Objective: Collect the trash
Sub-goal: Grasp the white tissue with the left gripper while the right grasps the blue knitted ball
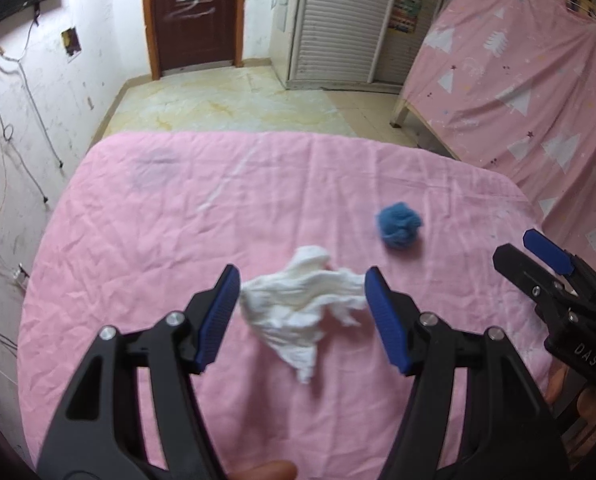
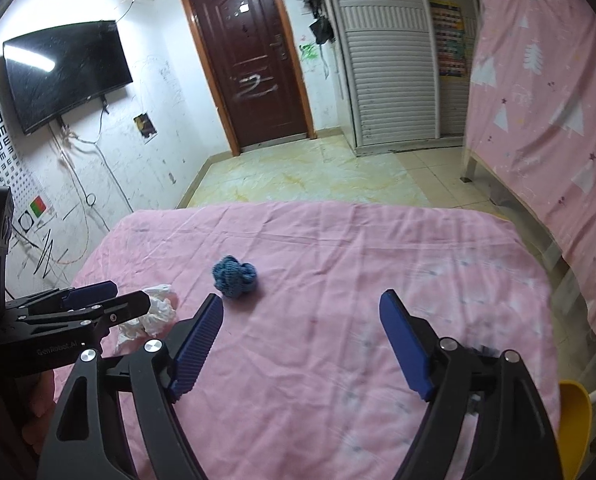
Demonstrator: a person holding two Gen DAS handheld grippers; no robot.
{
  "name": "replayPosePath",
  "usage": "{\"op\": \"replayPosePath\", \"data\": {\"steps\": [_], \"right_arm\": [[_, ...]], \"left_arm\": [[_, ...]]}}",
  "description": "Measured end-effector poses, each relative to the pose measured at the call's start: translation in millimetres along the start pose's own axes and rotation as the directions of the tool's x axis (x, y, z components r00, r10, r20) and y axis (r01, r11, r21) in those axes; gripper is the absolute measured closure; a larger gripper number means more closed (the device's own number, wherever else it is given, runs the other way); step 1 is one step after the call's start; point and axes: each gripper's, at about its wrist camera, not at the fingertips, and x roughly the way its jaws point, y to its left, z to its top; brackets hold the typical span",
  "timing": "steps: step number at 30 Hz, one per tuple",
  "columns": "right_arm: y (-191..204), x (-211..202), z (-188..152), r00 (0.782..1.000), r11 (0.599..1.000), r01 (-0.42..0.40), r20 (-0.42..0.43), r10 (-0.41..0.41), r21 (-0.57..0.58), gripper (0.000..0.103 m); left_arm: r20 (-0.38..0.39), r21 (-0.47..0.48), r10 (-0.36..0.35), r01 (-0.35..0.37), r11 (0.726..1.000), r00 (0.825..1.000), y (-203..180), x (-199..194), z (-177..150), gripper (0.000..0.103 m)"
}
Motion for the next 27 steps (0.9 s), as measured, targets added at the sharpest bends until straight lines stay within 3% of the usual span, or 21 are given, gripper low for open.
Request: {"op": "replayPosePath", "data": {"steps": [12,16,18,20,24,27], "right_arm": [[27,45,19,0.998,0.999,-0.03,-0.047,0.029,-0.015,0.029],[37,60,24,0.996,0.998,-0.041,-0.076,0.038,-0.048,0.029],[43,68,24,0.995,0.997,-0.042,-0.094,0.035,-0.071,0.029],[50,74,25,0.994,0.995,-0.037,-0.106,0.027,-0.087,0.029],[55,85,24,0.991,0.993,-0.027,-0.13,0.013,-0.112,0.03],[59,92,24,0.989,0.992,-0.022,-0.148,0.004,-0.123,0.045]], "left_arm": [[-0.049,0.036,-0.034,0.036,0.999,0.998,8,24,-4,0.041],[-0.038,0.075,-0.037,0.04,0.996,0.999,0,25,-9,0.057],[-0.037,0.076,-0.048,0.051,0.996,0.998,-1,25,-10,0.074],[-0.031,0.06,-0.059,0.061,0.996,0.998,3,23,-13,0.08],[-0.021,0.042,-0.075,0.076,0.996,0.997,9,21,-16,0.081],[-0.014,0.047,-0.076,0.077,0.996,0.997,9,21,-17,0.081]]}}
